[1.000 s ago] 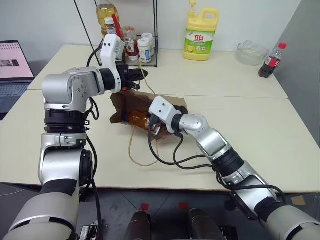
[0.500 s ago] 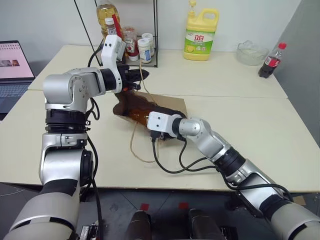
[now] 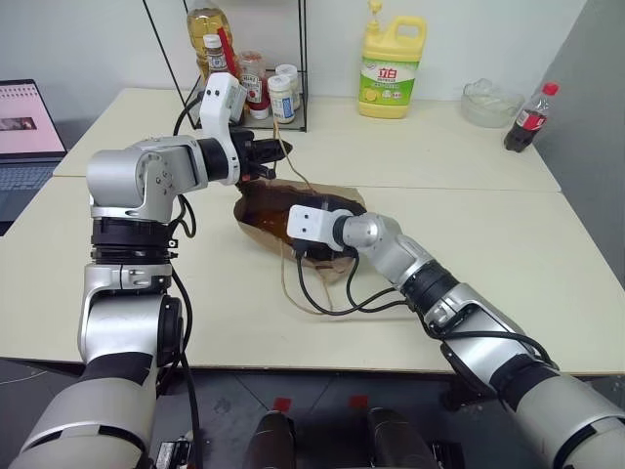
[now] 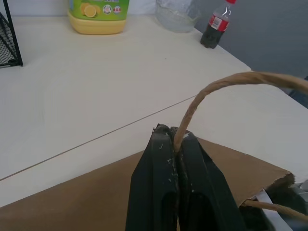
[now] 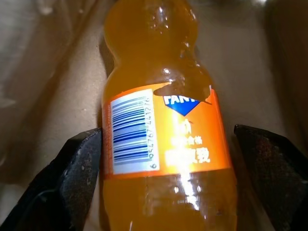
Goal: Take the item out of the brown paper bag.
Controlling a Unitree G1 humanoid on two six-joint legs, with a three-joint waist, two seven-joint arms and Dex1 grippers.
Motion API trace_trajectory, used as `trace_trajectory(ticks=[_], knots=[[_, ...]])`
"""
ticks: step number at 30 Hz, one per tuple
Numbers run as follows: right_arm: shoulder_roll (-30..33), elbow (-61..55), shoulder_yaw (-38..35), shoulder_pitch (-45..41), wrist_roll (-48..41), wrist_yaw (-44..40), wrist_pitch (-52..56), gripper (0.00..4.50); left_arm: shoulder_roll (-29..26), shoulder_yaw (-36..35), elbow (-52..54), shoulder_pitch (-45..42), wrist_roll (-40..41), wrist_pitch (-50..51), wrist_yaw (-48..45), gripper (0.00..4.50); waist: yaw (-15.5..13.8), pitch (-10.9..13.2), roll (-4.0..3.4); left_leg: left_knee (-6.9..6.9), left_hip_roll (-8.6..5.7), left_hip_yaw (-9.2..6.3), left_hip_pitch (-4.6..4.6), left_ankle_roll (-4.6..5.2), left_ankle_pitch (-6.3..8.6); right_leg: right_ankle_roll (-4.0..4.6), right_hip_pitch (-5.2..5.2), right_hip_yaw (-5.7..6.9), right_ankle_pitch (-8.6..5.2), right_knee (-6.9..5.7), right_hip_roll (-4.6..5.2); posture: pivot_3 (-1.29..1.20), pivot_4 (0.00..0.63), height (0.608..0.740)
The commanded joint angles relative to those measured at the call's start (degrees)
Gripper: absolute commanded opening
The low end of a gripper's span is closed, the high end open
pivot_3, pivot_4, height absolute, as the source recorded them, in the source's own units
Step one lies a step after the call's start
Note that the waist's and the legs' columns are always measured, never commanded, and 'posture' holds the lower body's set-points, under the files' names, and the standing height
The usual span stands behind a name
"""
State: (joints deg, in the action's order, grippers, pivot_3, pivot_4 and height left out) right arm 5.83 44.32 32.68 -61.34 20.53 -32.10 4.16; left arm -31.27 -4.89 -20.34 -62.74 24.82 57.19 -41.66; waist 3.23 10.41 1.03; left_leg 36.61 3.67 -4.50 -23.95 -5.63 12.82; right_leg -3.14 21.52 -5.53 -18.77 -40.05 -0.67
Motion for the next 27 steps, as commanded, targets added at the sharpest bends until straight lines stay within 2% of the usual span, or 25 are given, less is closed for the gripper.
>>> trace_trajectory(ticks=[1, 3, 4, 8, 15, 27], knots=[[0.0, 4.3, -0.3, -0.8, 1.6, -0.5, -0.9, 4.49, 0.0, -1.2, 2.3, -0.6, 0.9, -0.3, 0.3, 0.00, 0.0, 0.0, 0.00, 0.00, 0.00, 0.00, 0.00, 0.00, 0.00, 0.00, -0.01, 0.00, 0.00, 0.00, 0.00, 0.00, 0.150, 0.740], [-0.1, 5.2, -0.6, -1.0, 1.8, -0.6, -2.1, 4.49, 0.1, -1.2, 2.3, -0.6, 0.9, -0.3, 0.3, 0.00, 0.0, 0.0, 0.00, 0.00, 0.00, 0.00, 0.01, 0.00, 0.00, 0.00, -0.01, 0.00, 0.00, 0.00, 0.00, 0.00, 0.150, 0.740], [-0.1, 5.3, -0.8, -1.1, 1.7, -0.6, -2.5, 4.32, 0.1, -1.2, 2.3, -0.6, 0.9, -0.4, 0.3, 0.00, 0.0, 0.0, 0.00, 0.00, 0.00, 0.00, 0.01, 0.00, 0.00, 0.00, -0.02, 0.00, 0.00, -0.01, 0.00, 0.00, 0.150, 0.740], [0.4, 4.6, -1.6, -1.0, 1.4, -0.7, -3.5, 3.27, 0.1, -1.2, 2.3, -0.6, 0.8, -0.4, 0.4, 0.00, 0.0, 0.0, 0.00, 0.00, 0.00, 0.00, 0.02, -0.01, 0.00, 0.00, -0.02, 0.00, 0.00, -0.01, 0.00, 0.00, 0.150, 0.740], [2.1, 2.1, -3.7, -0.6, 0.3, 0.0, -5.2, 3.26, 0.2, -1.2, 1.8, -0.9, 0.8, -0.7, 0.6, 0.00, -0.1, 0.0, 0.00, 0.00, -0.01, 0.00, 0.00, -0.02, -0.01, 0.00, -0.02, 0.01, 0.00, -0.01, 0.01, 0.00, 0.150, 0.740], [6.1, -24.5, -9.7, 6.9, -7.8, -8.7, -7.8, 3.26, -0.1, -0.4, -0.8, -1.3, -1.0, -4.1, 1.1, 0.00, 0.2, 0.1, 0.01, -0.29, 0.00, 0.01, -0.17, -0.18, -0.10, 0.00, 0.31, 0.00, 0.00, 0.01, 0.01, 0.00, 0.150, 0.740]])
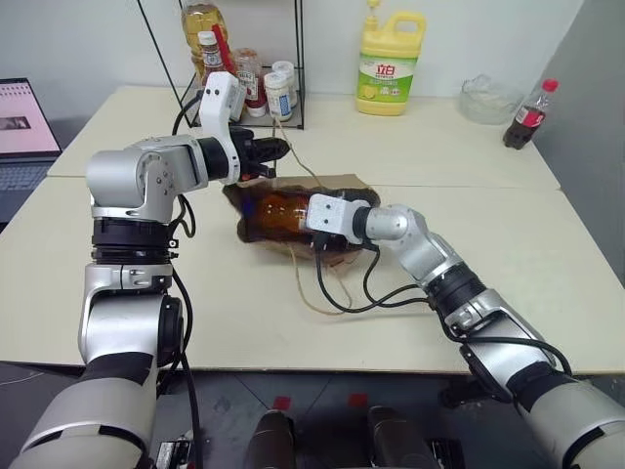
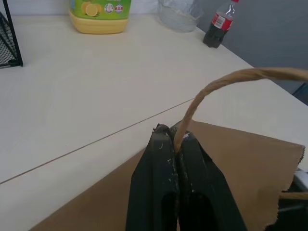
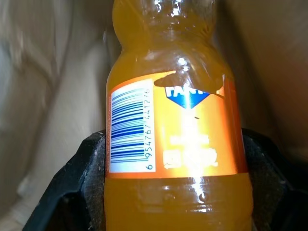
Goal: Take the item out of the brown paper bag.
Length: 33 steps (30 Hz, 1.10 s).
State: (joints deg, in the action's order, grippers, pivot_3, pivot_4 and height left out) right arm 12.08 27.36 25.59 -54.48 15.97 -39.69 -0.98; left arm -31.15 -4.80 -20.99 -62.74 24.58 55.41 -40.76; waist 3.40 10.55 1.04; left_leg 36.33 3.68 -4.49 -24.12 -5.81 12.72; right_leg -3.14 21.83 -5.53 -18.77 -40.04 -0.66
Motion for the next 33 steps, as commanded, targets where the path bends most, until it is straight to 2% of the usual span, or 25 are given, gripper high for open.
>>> trace_trajectory(ticks=[1, 10, 25, 28, 33], knots=[[0.0, -8.6, -2.7, 0.6, -3.6, -1.6, -2.7, 3.26, -0.1, -0.5, -0.7, -1.4, -1.0, -2.8, 0.4, 0.00, 0.1, 0.0, 0.00, -0.03, 0.00, 0.00, 0.00, -0.01, -0.01, 0.00, 0.02, 0.00, 0.00, 0.00, 0.00, 0.00, 0.150, 0.740], [4.6, -12.3, -3.4, 4.3, -4.8, -3.3, -10.7, 3.26, 0.0, -0.1, -3.7, -2.5, -2.1, -4.9, 0.1, 0.00, -0.2, 0.0, 0.02, -0.05, -0.02, 0.00, -0.02, -0.03, -0.04, 0.00, 0.02, 0.00, 0.00, 0.04, 0.01, 0.00, 0.150, 0.740], [9.3, -28.3, -12.4, 14.3, -18.6, -5.9, -20.4, 3.26, 0.7, -0.5, -5.9, -2.6, -2.6, -5.6, 0.7, 0.00, -0.3, 0.0, 0.02, -0.06, -0.02, 0.00, -0.02, -0.04, -0.04, 0.00, 0.00, 0.00, 0.00, 0.04, 0.01, 0.00, 0.150, 0.740], [9.6, -31.3, -15.1, 15.2, -19.8, -3.7, -19.7, 3.26, 0.8, -0.5, -5.7, -2.2, -2.6, -5.5, 0.8, 0.00, -0.3, 0.0, 0.03, -0.05, -0.02, 0.01, -0.02, -0.03, -0.05, 0.00, -0.01, -0.01, 0.00, 0.05, 0.01, 0.00, 0.150, 0.740], [11.0, -35.6, -23.4, 15.2, -19.3, 4.6, -7.4, 3.26, 0.4, -0.4, -4.2, -0.8, -2.5, -5.1, 0.7, 0.00, -0.4, 0.0, 0.03, -0.05, 0.00, 0.01, -0.02, -0.05, -0.07, 0.00, -0.01, 0.00, 0.00, 0.03, 0.01, 0.00, 0.150, 0.740]])
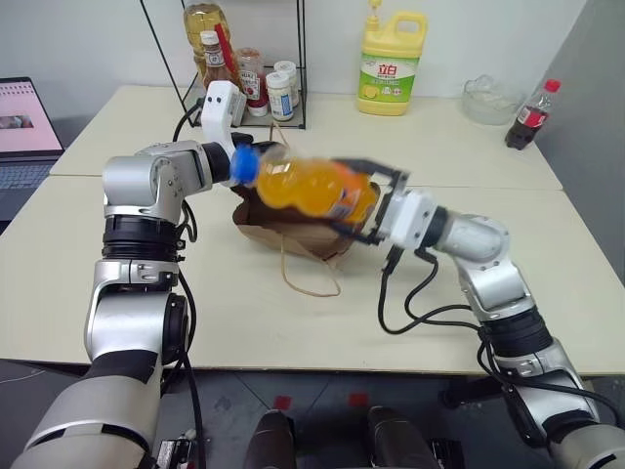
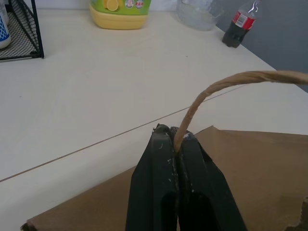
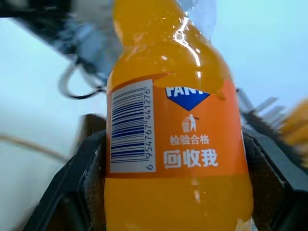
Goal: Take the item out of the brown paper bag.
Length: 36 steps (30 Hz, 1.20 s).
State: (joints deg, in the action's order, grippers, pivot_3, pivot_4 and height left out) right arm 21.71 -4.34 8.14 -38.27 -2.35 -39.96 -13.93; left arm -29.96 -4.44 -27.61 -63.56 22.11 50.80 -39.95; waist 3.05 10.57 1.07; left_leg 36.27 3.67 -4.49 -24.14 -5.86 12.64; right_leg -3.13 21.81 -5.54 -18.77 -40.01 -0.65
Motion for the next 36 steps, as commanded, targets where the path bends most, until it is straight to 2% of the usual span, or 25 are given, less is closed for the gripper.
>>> trace_trajectory(ticks=[1, 6, 8, 9, 13, 22, 31, 34, 36], knots=[[2.3, -4.2, -6.8, -0.7, -0.2, 5.5, 7.5, 3.26, -0.8, -0.8, 2.7, 0.3, 0.0, -0.4, -0.1, 0.00, -0.1, 0.0, 0.00, 0.00, -0.01, 0.00, 0.00, 0.00, 0.00, 0.00, 0.00, 0.00, 0.00, 0.00, 0.01, 0.00, 0.150, 0.740], [6.9, -2.0, -11.6, 0.4, 4.5, 11.9, 20.2, 3.26, -1.0, -0.8, 4.4, 1.9, 0.2, -0.2, 0.0, 0.00, -0.3, 0.0, 0.00, 0.00, -0.02, 0.01, 0.00, 0.01, -0.01, 0.01, 0.00, 0.00, -0.01, 0.01, 0.01, 0.00, 0.150, 0.740], [10.2, 0.8, -11.2, 1.1, 8.5, 13.1, 24.9, 3.26, -0.9, -1.0, 4.9, 2.4, 0.3, -0.1, 0.2, 0.00, -0.3, 0.0, 0.00, 0.00, -0.02, 0.02, -0.01, 0.02, -0.01, 0.02, 0.00, -0.02, -0.01, 0.01, 0.02, 0.00, 0.150, 0.740], [11.8, 2.2, -10.4, 1.5, 10.4, 13.2, 27.3, 3.26, -0.8, -1.1, 5.2, 2.6, 0.4, 0.0, 0.3, 0.00, -0.4, 0.0, 0.00, 0.00, -0.03, 0.03, -0.01, 0.02, -0.01, 0.01, 0.00, -0.02, -0.01, 0.01, 0.02, 0.00, 0.150, 0.740], [14.1, 6.3, -10.8, 3.3, 7.4, 9.7, 39.0, 3.26, -0.3, -1.3, 5.9, 3.0, 0.6, 0.1, 0.8, 0.00, -0.5, 0.0, 0.00, -0.01, -0.05, 0.05, 0.00, 0.04, -0.01, 0.02, 0.00, -0.03, -0.01, 0.02, 0.02, 0.00, 0.150, 0.740], [17.5, 10.4, -9.2, 3.2, 2.6, 0.3, 51.4, 3.26, 0.0, -1.5, 7.0, 3.6, 0.9, 0.3, 1.1, 0.00, 0.2, 0.2, -0.25, -0.07, -0.06, 0.14, -0.01, 0.06, -0.02, 0.03, 0.07, -0.13, -0.02, 0.01, 0.01, 0.00, 0.150, 0.740], [18.0, 12.2, -7.5, 3.8, 1.7, -1.2, 54.2, 3.26, 0.1, -1.9, 8.7, 4.6, 1.5, 1.0, 1.7, 0.00, 0.2, 0.2, -0.25, -0.06, -0.06, 0.13, -0.02, 0.07, -0.03, 0.03, 0.06, -0.11, -0.02, 0.01, 0.02, 0.00, 0.150, 0.740], [17.8, 12.6, -7.8, 3.7, 1.7, -1.1, 53.6, 4.36, 0.1, -1.9, 8.9, 4.6, 1.5, 1.2, 1.9, 0.00, 0.2, 0.1, -0.25, -0.06, -0.06, 0.13, -0.02, 0.07, -0.03, 0.03, 0.05, -0.11, -0.02, 0.01, 0.02, 0.00, 0.150, 0.740], [17.8, 12.6, -8.0, 3.6, 1.7, -1.0, 52.7, 4.48, 0.0, -1.9, 8.8, 4.6, 1.4, 1.2, 1.9, 0.00, 0.2, 0.1, -0.25, -0.06, -0.06, 0.13, -0.01, 0.07, -0.03, 0.03, 0.05, -0.11, -0.02, 0.01, 0.02, 0.00, 0.150, 0.740]])
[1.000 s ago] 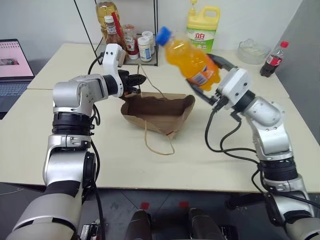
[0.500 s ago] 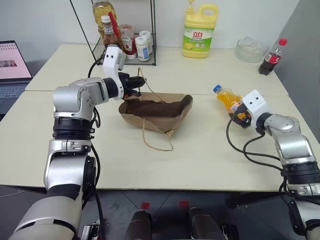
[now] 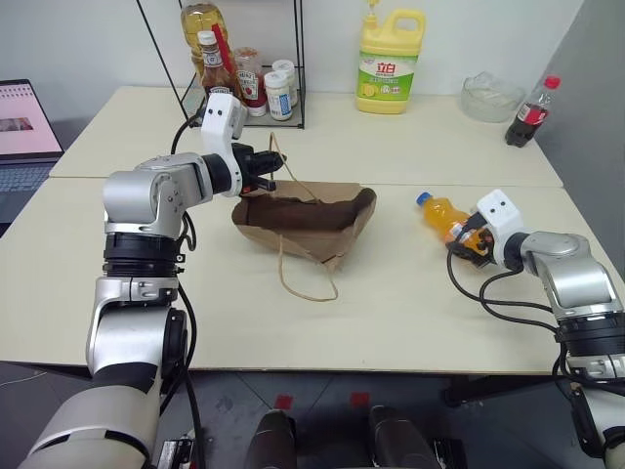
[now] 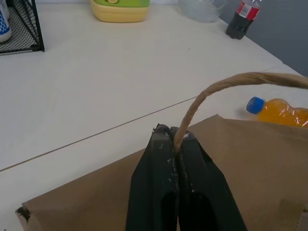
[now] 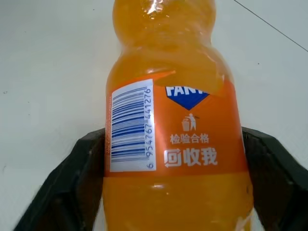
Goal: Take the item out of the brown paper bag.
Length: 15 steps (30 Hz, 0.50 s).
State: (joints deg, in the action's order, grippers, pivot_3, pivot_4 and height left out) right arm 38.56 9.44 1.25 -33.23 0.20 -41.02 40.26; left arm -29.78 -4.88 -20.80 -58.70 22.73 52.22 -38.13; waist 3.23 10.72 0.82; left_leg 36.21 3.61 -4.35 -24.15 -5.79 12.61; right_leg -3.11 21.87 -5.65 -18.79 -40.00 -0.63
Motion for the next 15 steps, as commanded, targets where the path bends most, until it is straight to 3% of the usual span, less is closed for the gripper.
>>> trace_trajectory(ticks=[1, 8, 14, 15], knots=[[1.0, -1.2, -1.2, -1.4, -0.9, 0.1, -1.8, 4.48, -0.2, -1.5, 2.0, -0.3, 0.8, -0.2, 0.1, 0.00, 0.0, 0.0, 0.00, 0.00, 0.00, 0.00, 0.00, 0.00, 0.00, 0.00, 0.00, 0.00, 0.00, 0.00, 0.00, 0.00, 0.150, 0.740], [1.2, -8.0, -3.3, -1.8, -3.1, 0.8, -2.8, 4.48, -1.3, -1.4, 0.9, -0.2, -0.2, -1.8, -0.1, 0.00, 0.0, 0.0, 0.00, 0.00, 0.01, 0.00, 0.00, 0.00, 0.00, 0.00, 0.00, 0.00, 0.00, 0.00, 0.00, 0.00, 0.150, 0.740], [-3.4, -15.5, -7.3, -3.4, -5.8, 7.3, -0.9, 4.48, -2.2, -1.7, -4.2, -2.1, -2.3, -7.2, 0.6, 0.00, 0.0, 0.0, 0.00, 0.00, 0.02, -0.02, 0.02, 0.00, -0.01, 0.00, 0.00, 0.02, 0.00, -0.02, 0.00, 0.00, 0.150, 0.740], [-4.3, -16.0, -7.7, -3.4, -6.0, 8.5, -1.0, 4.50, -2.2, -1.9, -5.2, -2.5, -2.4, -8.2, 0.5, 0.20, 0.0, 0.0, 0.00, 0.00, 0.02, -0.03, 0.01, 0.01, -0.01, 0.00, -0.02, 0.05, 0.00, -0.02, 0.00, 0.00, 0.150, 0.740]])
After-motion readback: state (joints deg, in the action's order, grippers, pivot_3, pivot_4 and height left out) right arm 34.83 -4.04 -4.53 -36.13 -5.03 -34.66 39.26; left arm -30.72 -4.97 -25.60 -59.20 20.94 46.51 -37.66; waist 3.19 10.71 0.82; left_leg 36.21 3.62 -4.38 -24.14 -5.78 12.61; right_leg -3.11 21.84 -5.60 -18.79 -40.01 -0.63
